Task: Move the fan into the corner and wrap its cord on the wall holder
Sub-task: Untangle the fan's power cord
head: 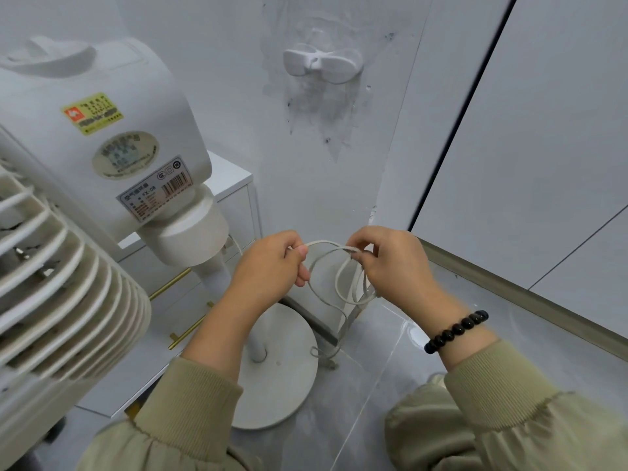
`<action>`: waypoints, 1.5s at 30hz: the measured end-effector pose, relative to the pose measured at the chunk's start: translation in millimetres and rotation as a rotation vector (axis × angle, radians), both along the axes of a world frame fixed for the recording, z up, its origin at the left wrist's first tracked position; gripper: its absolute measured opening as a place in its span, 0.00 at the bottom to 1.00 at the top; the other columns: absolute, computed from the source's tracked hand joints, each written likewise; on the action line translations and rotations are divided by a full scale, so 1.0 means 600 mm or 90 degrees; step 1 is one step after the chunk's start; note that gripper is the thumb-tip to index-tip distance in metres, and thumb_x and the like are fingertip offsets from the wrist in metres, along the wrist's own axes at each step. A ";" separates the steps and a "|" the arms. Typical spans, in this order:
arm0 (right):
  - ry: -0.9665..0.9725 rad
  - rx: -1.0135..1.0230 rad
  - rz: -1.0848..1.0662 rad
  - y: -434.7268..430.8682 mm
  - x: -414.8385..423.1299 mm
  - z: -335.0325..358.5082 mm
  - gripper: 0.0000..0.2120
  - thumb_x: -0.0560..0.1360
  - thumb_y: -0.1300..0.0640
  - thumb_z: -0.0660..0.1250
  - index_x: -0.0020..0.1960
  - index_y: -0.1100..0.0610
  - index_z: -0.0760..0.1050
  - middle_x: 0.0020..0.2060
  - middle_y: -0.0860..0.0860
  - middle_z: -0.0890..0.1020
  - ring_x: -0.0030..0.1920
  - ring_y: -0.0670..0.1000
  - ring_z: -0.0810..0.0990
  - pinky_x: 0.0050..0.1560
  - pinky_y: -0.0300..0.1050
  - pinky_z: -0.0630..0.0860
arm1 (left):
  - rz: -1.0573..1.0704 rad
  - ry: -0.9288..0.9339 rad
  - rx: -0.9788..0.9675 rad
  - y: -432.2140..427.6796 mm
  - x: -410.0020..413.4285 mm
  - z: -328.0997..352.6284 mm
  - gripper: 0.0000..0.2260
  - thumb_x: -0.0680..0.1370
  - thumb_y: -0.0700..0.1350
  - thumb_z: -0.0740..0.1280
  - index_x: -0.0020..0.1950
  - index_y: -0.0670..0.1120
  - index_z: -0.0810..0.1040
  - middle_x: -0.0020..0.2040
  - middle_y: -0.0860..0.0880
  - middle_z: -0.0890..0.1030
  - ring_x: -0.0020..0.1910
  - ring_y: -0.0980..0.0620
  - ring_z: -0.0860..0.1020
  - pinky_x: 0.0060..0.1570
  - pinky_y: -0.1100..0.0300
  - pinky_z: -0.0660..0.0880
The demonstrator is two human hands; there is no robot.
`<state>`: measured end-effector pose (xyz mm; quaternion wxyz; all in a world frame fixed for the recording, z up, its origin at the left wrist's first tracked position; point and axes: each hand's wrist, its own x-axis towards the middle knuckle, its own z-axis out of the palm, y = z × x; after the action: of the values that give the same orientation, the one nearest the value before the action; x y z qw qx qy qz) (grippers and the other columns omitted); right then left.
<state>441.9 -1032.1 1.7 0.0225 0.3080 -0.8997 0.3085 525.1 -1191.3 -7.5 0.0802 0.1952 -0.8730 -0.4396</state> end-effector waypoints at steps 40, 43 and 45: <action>-0.064 -0.011 0.093 0.006 -0.010 -0.014 0.16 0.71 0.68 0.66 0.55 0.54 0.79 0.46 0.47 0.76 0.38 0.39 0.74 0.40 0.25 0.67 | -0.086 0.012 -0.084 0.013 -0.009 -0.007 0.09 0.75 0.45 0.69 0.35 0.54 0.77 0.36 0.56 0.78 0.34 0.60 0.73 0.37 0.64 0.70; 0.003 0.060 0.051 0.006 -0.010 -0.014 0.09 0.73 0.60 0.66 0.52 0.54 0.80 0.44 0.46 0.75 0.41 0.45 0.72 0.41 0.33 0.65 | -0.091 0.006 -0.041 0.011 -0.006 -0.004 0.09 0.76 0.44 0.67 0.35 0.50 0.79 0.30 0.55 0.80 0.26 0.63 0.72 0.32 0.67 0.70; 0.029 0.108 -0.007 0.008 -0.008 -0.010 0.07 0.74 0.54 0.65 0.49 0.54 0.80 0.34 0.43 0.70 0.38 0.47 0.70 0.40 0.38 0.65 | -0.084 0.020 -0.016 0.010 -0.004 0.000 0.09 0.76 0.43 0.67 0.36 0.47 0.81 0.29 0.54 0.81 0.25 0.63 0.73 0.34 0.65 0.73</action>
<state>437.1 -1027.3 -4.3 0.0187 0.3107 -0.9236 0.2239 522.8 -1185.2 -7.8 0.0671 0.1295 -0.8882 -0.4357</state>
